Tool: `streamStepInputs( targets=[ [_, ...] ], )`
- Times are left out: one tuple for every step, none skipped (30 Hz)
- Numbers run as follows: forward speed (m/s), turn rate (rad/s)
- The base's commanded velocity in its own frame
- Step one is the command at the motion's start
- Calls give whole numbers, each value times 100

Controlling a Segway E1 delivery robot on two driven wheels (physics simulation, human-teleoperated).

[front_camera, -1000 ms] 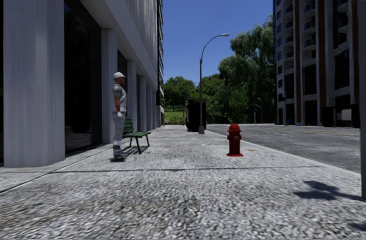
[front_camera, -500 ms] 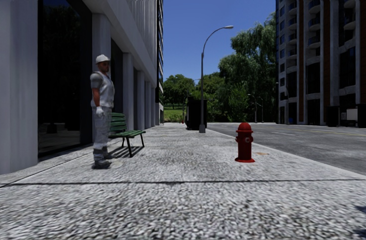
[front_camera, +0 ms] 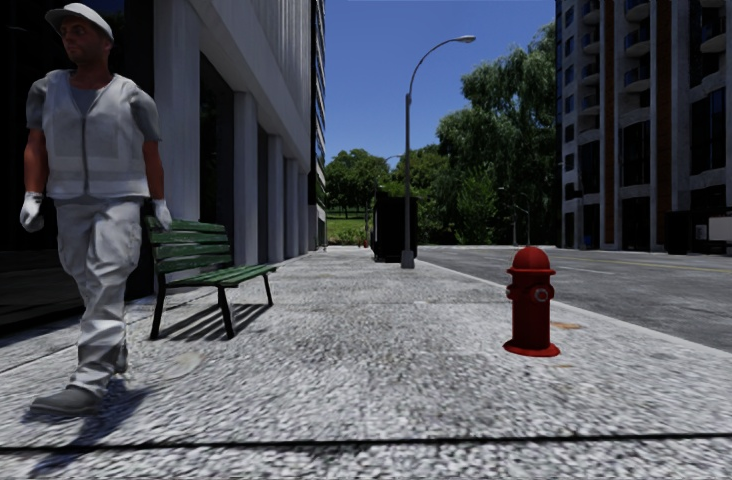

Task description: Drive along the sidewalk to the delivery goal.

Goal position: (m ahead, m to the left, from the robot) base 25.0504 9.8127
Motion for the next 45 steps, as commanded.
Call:
streamStepInputs(
  targets=[
    [200, 0],
    [200, 0],
    [200, 0],
    [200, 0],
    [200, 0],
    [200, 0],
    [200, 0],
    [200, 0],
    [200, 0],
    [200, 0],
    [200, 0],
    [200, 0],
    [200, 0],
    [200, 0],
    [200, 0],
    [200, 0],
    [200, 0],
    [200, 0],
    [200, 0],
    [200, 0],
    [200, 0],
    [200, 0],
    [200, 0],
    [200, 0],
    [200, 0],
    [200, 0],
    [200, 0],
    [200, 0],
    [200, 0],
    [200, 0],
    [200, 0],
    [200, 0],
    [200, 0],
    [200, 0],
    [200, 0],
    [200, 0],
    [200, 0],
    [200, 0],
    [200, 0],
    [200, 0],
    [200, 0],
    [200, 0],
    [200, 0],
    [200, 0],
    [200, 0]
  ],
)
